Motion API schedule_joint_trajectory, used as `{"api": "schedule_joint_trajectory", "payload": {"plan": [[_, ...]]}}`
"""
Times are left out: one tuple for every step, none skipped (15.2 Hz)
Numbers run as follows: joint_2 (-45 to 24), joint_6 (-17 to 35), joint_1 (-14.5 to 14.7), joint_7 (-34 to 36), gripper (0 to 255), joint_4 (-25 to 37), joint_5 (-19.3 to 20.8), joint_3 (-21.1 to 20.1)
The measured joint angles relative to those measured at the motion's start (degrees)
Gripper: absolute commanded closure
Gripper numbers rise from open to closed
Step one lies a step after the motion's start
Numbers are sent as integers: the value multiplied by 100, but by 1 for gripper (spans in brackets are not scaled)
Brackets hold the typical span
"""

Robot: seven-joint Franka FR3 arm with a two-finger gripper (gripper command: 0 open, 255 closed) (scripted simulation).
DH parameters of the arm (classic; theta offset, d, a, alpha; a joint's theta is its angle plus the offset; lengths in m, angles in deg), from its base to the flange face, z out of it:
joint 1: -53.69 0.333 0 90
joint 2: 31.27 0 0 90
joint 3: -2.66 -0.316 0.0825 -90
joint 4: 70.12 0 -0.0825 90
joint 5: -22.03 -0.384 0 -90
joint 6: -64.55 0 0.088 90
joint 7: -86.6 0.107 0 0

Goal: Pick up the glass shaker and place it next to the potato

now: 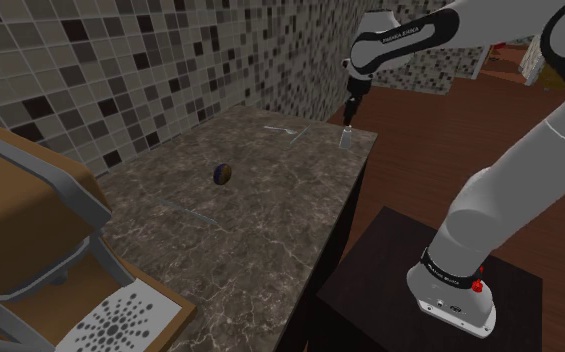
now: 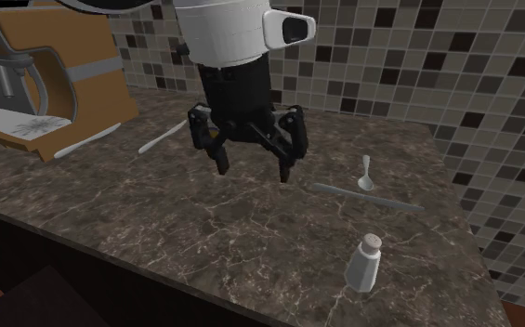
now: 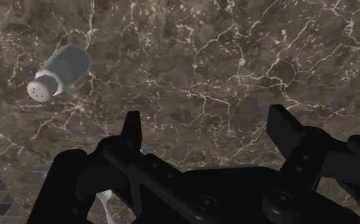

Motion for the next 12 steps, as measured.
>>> {"api": "schedule_joint_trajectory", "payload": {"plan": [[-219, 58, -11, -138, 0, 153, -49, 92], [-459, 166, -23, -279, 0, 272, -111, 183], [-639, 211, -29, -375, 0, 389, -162, 236], [-814, 274, -49, -495, 0, 487, -217, 302], [-1047, 345, -79, -660, 0, 635, -305, 387], [-1265, 414, -97, -779, 0, 761, -387, 437], [-1471, 467, -133, -920, 0, 894, -472, 495], [-1710, 521, -163, -1046, 0, 1056, -576, 534], [-1928, 510, -217, -1203, 0, 1256, -680, 580], [-2156, 528, -277, -1356, 0, 1441, -791, 617], [-2378, 596, -332, -1481, 0, 1566, -896, 636], [-2565, 599, -390, -1595, 0, 1721, -979, 651]]}}
